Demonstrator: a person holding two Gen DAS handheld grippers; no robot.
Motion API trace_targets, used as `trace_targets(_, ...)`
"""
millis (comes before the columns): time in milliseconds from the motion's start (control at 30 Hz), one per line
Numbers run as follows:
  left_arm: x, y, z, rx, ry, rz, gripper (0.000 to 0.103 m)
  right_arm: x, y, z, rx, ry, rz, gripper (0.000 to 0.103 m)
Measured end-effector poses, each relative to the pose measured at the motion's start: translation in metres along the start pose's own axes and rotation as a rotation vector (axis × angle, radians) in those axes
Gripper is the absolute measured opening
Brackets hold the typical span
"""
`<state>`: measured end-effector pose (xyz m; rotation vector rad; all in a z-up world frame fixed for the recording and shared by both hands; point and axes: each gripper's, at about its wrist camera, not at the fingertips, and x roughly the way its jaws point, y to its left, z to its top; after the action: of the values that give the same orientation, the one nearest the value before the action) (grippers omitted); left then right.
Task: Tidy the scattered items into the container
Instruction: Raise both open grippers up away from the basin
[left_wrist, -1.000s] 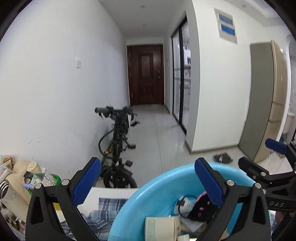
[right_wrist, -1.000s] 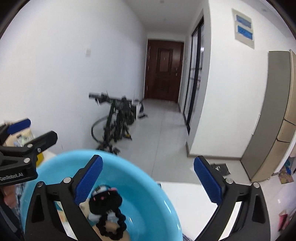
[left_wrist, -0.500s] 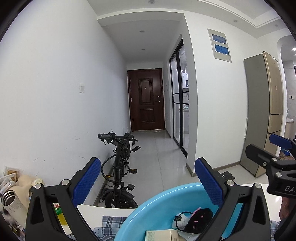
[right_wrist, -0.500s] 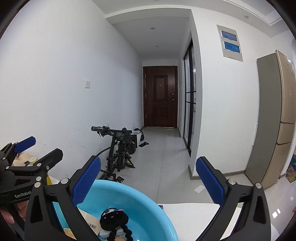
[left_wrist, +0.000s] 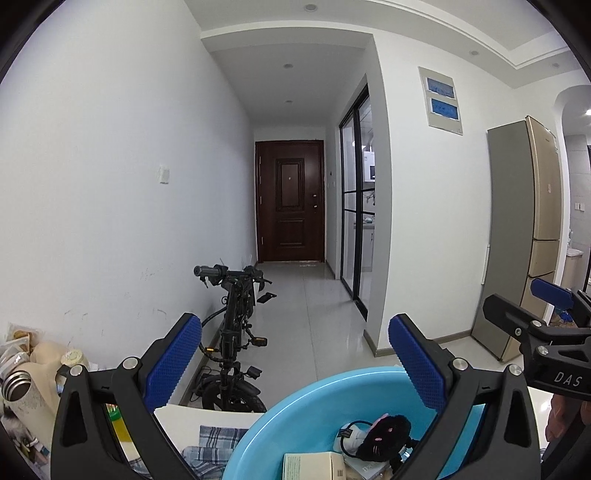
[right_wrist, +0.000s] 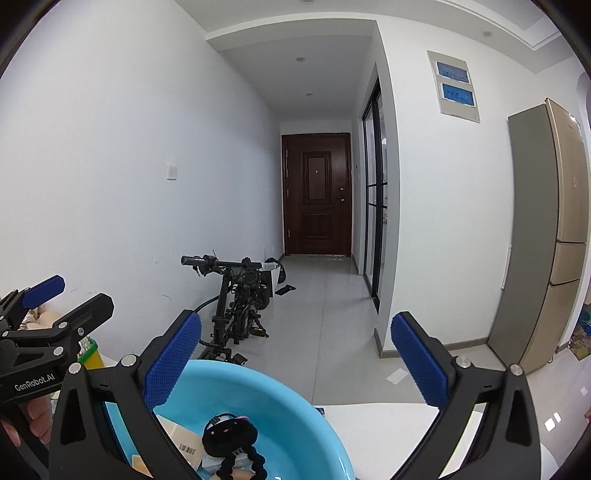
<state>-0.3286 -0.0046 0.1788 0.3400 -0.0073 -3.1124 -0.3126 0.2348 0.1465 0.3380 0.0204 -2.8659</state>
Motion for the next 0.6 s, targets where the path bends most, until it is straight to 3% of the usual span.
trace_targets(333, -0.03, -0.006, 0.007, 0.004, 0.016, -0.02, 0.103, -0.038, 0.01, 0.017, -0.053, -0.013, -0.008, 0.102)
trace_targets(600, -0.08, -0.01, 0.024, 0.001, -0.027, -0.036, 0.103, -0.081, 0.015, 0.03, -0.046, -0.038, -0.008, 0.102)
